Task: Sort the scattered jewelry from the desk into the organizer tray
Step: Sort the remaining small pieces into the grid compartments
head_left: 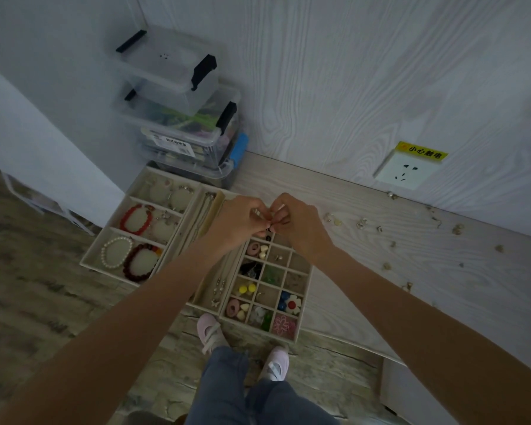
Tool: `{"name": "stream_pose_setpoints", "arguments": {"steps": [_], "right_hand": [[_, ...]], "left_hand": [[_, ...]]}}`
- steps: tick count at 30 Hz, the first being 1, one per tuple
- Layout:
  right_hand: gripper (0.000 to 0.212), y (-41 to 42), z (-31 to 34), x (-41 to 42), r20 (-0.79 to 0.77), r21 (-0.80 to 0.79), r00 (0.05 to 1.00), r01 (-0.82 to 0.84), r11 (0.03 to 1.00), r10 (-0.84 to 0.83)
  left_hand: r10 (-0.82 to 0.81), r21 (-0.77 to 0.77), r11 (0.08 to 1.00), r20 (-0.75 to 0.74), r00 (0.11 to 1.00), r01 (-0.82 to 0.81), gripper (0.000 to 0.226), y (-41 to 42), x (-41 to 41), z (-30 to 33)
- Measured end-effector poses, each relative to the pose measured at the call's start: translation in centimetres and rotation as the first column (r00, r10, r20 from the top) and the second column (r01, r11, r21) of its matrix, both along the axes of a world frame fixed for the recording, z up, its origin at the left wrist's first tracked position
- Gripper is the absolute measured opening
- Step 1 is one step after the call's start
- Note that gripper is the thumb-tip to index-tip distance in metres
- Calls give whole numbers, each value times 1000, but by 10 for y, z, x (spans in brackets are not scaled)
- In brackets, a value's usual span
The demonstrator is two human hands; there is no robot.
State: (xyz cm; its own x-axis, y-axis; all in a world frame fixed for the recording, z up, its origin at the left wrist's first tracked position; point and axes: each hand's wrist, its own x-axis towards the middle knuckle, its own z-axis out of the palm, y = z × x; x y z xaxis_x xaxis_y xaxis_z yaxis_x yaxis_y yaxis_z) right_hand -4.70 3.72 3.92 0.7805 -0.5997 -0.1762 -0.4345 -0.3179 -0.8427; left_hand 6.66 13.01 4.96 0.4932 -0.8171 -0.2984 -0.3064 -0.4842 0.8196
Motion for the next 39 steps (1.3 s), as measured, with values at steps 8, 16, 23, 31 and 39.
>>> {"name": "stream_pose_setpoints", "arguments": {"steps": [8, 16, 23, 31, 39], "right_hand": [[16, -1, -5, 4, 30, 296, 977, 193, 935, -211], [21, -1, -6, 4, 14, 502, 966, 217, 837, -259], [10, -6, -12, 5, -81, 257, 988, 146, 955, -130], [54, -10, -20, -7, -483, -203, 857, -308, 929, 179], [40, -7, -25, -10, -497, -374, 851, -384, 844, 167]], "left_hand": [[186, -57, 975, -302, 935, -213, 10, 0, -2, -6], [233, -16, 970, -234, 944, -243, 8, 2, -5, -14], [116, 23, 993, 7, 993, -116, 5, 2, 1, -20], [17, 221, 972, 258, 966, -76, 1, 2, 2, -29], [-83, 379, 921, 413, 907, -88, 12, -7, -5, -25]]}}
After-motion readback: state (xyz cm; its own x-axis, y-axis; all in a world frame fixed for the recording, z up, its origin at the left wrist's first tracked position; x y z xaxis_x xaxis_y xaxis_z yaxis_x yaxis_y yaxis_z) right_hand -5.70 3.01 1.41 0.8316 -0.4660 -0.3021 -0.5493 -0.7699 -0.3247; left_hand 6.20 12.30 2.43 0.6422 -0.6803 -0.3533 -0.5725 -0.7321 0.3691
